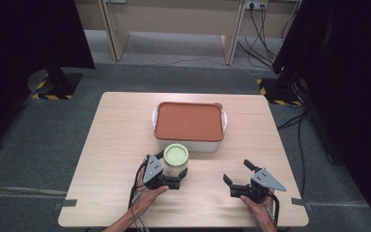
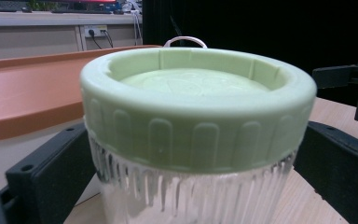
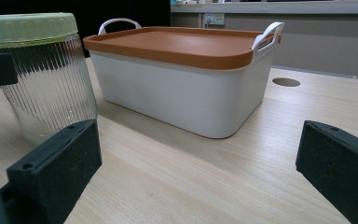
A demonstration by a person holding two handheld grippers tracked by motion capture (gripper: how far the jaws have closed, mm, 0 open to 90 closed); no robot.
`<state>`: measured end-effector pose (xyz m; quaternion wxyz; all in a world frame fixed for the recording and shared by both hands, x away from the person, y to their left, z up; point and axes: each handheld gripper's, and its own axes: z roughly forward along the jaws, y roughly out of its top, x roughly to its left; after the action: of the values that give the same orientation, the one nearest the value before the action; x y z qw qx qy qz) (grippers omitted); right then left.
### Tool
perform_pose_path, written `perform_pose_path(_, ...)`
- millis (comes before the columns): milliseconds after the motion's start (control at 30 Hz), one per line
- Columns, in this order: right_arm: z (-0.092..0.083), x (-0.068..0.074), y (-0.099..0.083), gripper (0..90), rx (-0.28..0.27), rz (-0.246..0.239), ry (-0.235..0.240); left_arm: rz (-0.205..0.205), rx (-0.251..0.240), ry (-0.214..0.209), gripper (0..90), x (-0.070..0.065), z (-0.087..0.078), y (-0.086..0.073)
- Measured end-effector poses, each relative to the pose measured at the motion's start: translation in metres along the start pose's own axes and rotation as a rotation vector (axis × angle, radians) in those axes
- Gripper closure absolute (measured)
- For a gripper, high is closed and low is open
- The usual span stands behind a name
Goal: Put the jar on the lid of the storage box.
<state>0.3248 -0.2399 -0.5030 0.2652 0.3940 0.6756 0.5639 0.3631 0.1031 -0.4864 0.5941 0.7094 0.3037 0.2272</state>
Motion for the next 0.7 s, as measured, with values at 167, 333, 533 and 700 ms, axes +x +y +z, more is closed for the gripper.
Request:
perform_pose_path(167, -0.0002, -0.0001, 0.0001, 0.4, -0.001, 0.000, 0.000, -0.002, 0.003, 0.003, 0.3, 0.0012, 0.0026, -0.0007)
perform_pose_path(333, -0.0003, 0.0000, 0.0002, 0.4, -0.002, 0.001, 0.001, 0.000, 0.003, 0.000, 1.9, 0.0017, 0.0043, -0.0005)
perform_pose_path(533, -0.0003, 0.0002, 0.0002, 0.4, -0.001, 0.000, 0.001, 0.000, 0.015, 0.000, 2.9, 0.0034, 0.0071, -0.0029)
perform_pose_path(700, -0.0002, 0.0002, 0.0002, 0.4, -0.001, 0.000, 0.002, 0.005, 0.018, -0.003, 4.4, 0.0034, 0.0086, -0.0035)
